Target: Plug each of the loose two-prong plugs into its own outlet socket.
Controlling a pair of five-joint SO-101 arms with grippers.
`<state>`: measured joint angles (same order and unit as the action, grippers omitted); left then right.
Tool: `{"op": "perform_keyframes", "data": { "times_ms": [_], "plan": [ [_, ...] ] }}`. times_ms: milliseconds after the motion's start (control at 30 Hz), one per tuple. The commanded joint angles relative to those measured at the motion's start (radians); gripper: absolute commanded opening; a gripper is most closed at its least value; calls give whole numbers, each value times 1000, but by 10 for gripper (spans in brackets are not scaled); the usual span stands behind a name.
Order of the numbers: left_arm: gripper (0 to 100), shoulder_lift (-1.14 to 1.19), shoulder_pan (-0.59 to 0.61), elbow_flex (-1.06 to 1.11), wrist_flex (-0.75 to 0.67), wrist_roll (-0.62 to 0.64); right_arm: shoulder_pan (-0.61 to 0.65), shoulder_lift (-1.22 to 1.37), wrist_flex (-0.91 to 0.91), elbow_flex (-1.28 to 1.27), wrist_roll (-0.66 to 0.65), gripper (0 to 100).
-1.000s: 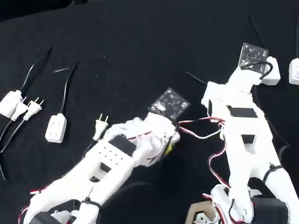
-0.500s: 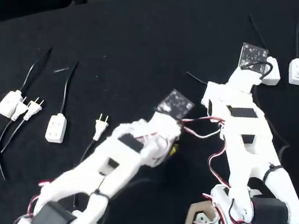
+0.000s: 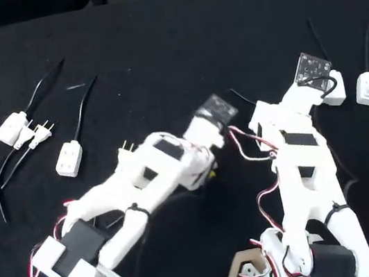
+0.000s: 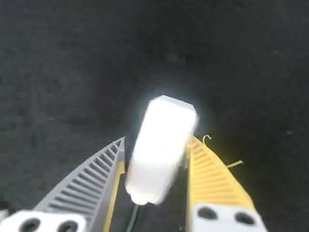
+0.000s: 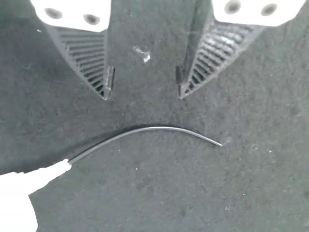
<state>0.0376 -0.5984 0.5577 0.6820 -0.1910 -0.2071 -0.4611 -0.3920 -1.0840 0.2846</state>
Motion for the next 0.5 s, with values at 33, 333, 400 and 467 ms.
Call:
{"op": "perform_keyframes", "data": {
  "times_ms": [33,333,400,467],
  "plan": [
    [198,-12,114,-142,126,-12,-17,1,-5,62,9,201],
    [139,-6,232,-176,226,-164,-15,1,-5,61,9,201],
    [139,-12,252,-180,222,-166,-15,1,-3,61,9,201],
    [139,-14,272,-186,216,-167,-3,1,-2,58,8,201]
  ]
}}
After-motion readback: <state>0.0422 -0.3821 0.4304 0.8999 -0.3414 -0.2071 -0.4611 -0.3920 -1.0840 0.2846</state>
